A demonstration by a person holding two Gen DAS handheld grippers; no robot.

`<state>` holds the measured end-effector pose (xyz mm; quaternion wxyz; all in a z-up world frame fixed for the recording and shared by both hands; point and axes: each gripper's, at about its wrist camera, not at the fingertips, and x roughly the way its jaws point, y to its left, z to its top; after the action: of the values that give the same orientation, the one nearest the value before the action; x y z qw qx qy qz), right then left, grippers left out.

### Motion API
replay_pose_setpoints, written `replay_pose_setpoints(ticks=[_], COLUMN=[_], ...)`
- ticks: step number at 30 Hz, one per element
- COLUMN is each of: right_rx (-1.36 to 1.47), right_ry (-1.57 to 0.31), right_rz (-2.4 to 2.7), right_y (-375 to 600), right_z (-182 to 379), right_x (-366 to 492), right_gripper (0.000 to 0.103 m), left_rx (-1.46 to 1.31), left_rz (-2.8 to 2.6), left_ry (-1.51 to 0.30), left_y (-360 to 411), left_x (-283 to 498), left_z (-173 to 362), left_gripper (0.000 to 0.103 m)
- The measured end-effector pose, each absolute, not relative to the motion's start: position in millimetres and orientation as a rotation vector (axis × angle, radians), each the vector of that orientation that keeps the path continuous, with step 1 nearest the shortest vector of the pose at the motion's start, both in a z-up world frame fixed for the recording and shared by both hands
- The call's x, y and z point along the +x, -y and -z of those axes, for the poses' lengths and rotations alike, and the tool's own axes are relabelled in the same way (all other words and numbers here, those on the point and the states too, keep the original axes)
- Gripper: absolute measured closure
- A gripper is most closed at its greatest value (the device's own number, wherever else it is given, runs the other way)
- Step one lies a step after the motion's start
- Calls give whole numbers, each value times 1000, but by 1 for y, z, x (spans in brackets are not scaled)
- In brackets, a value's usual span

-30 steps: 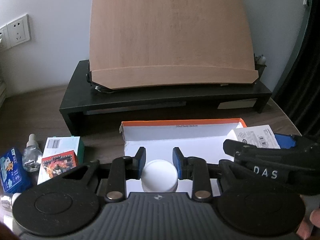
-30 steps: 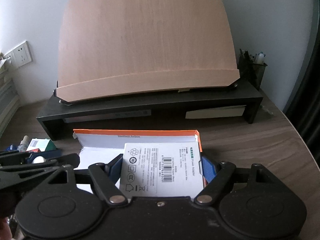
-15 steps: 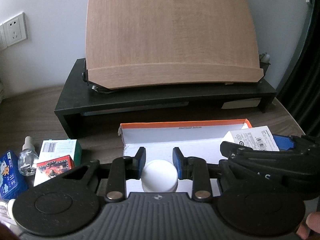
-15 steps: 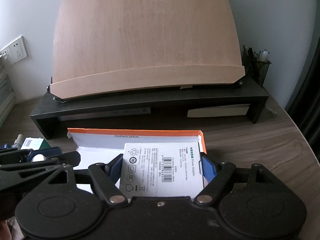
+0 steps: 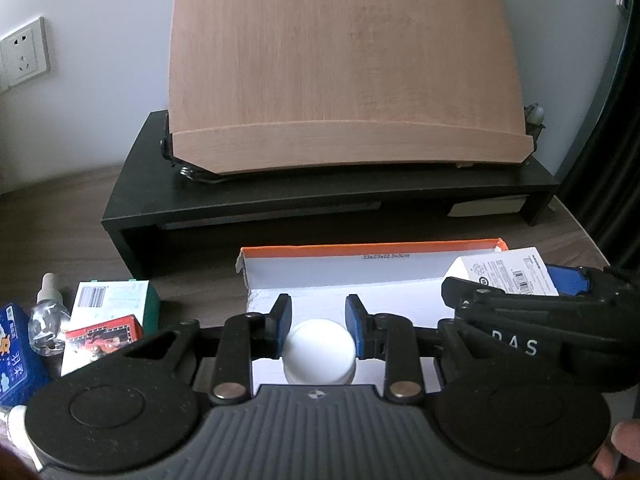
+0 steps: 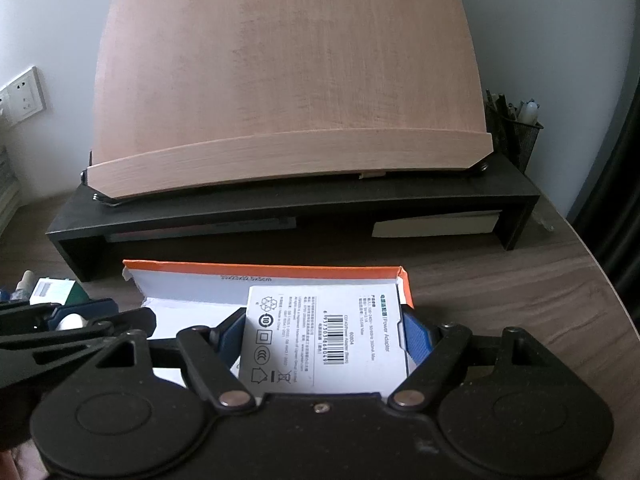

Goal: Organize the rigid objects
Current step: 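Carry the pill bottle and adapter box with both grippers over the orange-rimmed white tray, then lower both items into the tray and open both grippers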

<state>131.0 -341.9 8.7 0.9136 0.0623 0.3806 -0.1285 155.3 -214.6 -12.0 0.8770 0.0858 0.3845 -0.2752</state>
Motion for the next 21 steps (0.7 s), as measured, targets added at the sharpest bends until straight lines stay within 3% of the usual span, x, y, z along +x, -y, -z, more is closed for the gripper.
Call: replay_pose_setpoints(ticks=[21], right_rx=[117], right_ry=[-785], right_rz=[304], right_y=[338], right_z=[-8], right_x=[136], right_gripper=[11], left_rx=[168], left_rz=[590], left_ry=[-803], left_y=[217], left_x=[161], left_z=[14], left_gripper=[72])
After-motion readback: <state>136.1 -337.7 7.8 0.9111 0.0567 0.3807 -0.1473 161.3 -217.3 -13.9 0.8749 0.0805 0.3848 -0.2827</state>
